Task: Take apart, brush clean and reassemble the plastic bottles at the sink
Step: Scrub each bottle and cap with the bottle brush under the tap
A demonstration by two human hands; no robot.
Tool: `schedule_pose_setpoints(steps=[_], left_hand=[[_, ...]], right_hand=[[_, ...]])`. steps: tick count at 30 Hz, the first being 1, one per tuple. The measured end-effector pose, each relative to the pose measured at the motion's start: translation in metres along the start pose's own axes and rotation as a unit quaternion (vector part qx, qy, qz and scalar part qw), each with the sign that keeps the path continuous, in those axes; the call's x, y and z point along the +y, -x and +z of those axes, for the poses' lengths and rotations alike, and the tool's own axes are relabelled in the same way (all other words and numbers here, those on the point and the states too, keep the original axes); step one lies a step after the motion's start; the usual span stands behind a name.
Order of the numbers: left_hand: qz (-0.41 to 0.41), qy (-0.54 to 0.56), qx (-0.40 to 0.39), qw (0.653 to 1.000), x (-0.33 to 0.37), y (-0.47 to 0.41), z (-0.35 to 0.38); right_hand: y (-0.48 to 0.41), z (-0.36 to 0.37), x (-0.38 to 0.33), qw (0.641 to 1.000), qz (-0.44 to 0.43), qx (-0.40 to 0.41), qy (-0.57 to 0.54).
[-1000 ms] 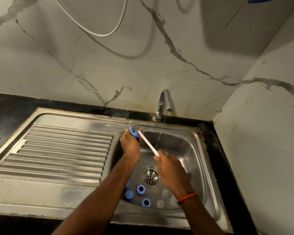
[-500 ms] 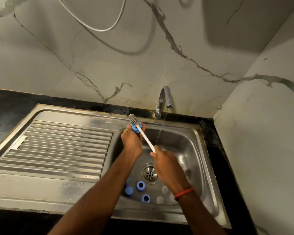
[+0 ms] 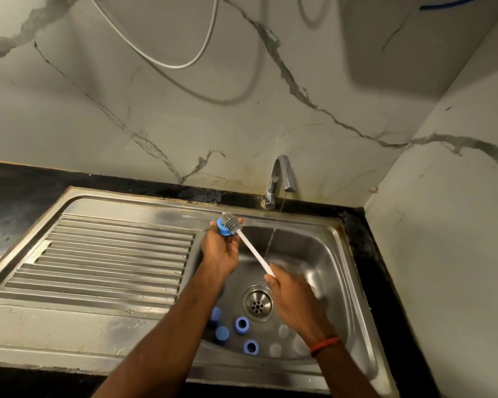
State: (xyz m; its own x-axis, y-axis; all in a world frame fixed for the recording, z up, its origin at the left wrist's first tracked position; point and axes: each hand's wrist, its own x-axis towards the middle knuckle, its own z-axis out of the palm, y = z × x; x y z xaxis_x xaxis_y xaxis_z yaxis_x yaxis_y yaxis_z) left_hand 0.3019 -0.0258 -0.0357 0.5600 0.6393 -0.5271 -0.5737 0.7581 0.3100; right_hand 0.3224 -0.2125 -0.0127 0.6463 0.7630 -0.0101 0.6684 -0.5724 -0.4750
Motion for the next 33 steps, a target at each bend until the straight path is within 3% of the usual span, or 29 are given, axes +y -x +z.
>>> schedule_pose_setpoints(steps=[6,10,15,21,27,33], left_hand=[[-0.036,0.026,0.037,0.998,-0.007,-0.001,0.002],[-0.057,0.012,0.017,0.998,-0.020,0.001,0.003],[-0.031,0.027,0.056,0.998,0.001,-0.009,0.006],[-0.023,-0.038,0.038,0.998,-0.030,-0.001,0.003],[0.024,-0.037,0.077,0.996,-0.018,-0.013,-0.001],[0.047,-0.032,-0.002,0.998,-0.030,0.001,0.008]], right_hand=[[0.002,0.009,-0.007,0.995,0.055,-0.009,-0.077],[-0.007,-0.003,-0.010,0.993,0.069,0.002,-0.101],[0.006,-0.010,-0.003,0.994,0.042,-0.049,-0.085],[-0.010,-0.008,-0.013,0.989,0.076,-0.016,-0.130],[0.009,0.003,-0.012,0.981,0.094,-0.062,-0.160],[-0.004,-0.003,-0.019,0.981,0.100,-0.030,-0.165]])
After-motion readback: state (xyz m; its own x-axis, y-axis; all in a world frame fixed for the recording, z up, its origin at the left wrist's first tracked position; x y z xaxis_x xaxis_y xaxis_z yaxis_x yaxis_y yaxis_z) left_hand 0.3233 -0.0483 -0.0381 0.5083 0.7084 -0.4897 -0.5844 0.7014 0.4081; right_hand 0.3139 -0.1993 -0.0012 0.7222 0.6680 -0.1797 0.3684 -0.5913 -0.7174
